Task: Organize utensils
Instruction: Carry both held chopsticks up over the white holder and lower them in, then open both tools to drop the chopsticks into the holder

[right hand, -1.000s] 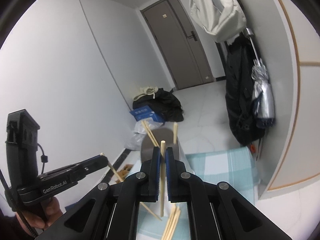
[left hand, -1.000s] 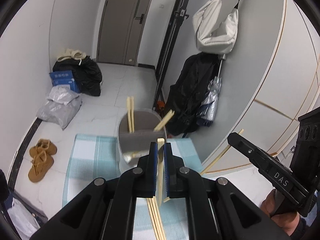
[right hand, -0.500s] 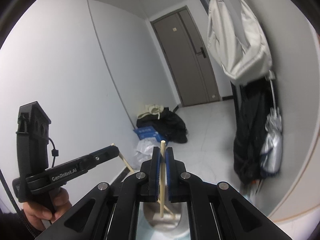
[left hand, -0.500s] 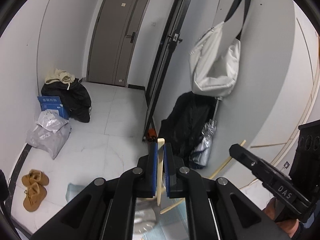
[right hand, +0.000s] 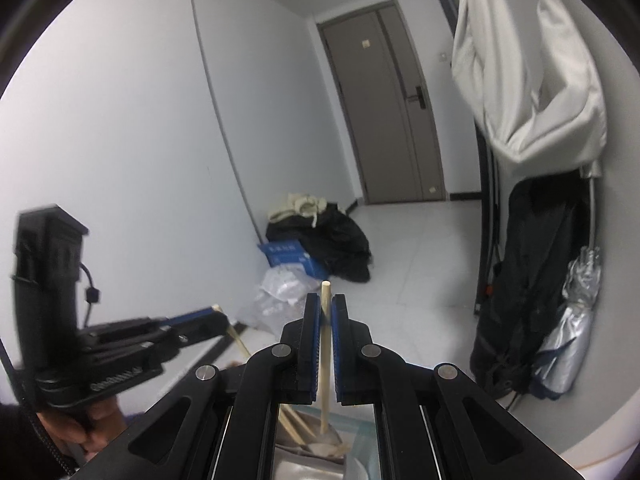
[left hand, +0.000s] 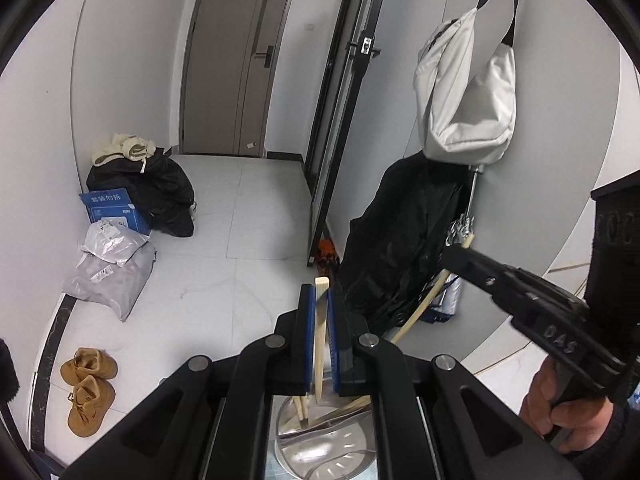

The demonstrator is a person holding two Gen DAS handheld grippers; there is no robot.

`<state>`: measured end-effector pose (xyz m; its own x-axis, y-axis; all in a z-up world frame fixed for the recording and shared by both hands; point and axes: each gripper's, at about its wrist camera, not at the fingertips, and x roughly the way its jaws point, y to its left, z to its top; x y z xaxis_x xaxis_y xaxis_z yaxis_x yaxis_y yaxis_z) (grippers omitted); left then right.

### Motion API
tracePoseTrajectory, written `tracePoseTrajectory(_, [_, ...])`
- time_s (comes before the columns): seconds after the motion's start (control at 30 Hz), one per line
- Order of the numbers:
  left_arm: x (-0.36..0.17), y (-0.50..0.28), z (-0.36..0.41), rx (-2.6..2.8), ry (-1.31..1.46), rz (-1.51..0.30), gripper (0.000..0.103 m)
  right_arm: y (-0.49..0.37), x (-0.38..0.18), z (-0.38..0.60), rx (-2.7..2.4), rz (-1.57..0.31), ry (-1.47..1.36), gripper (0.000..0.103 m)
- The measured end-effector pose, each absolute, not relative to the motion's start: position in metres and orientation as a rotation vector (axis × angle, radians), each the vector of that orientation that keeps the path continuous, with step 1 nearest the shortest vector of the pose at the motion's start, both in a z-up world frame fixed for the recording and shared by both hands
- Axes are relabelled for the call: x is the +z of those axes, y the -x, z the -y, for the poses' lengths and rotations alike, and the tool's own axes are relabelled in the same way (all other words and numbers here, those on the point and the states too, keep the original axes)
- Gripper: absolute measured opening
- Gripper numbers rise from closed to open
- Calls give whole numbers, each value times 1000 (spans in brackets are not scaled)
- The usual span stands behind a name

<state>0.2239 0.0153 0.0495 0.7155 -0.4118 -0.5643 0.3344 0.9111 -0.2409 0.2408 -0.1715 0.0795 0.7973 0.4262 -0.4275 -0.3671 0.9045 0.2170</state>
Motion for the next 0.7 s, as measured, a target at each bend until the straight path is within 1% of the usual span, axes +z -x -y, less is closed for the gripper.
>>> tracePoseTrajectory(0.2, [42, -224, -10, -432, 75, -648, 2, -248, 53, 169, 429, -537, -117, 5])
tracePoseTrajectory(0.6, [24, -224, -8, -473, 75, -686, 2, -248, 17, 164, 474, -587, -118, 5])
tracePoseTrajectory(0.7, [22, -224, -9, -489, 79, -694, 2, -251, 3, 164, 485, -629, -134, 5])
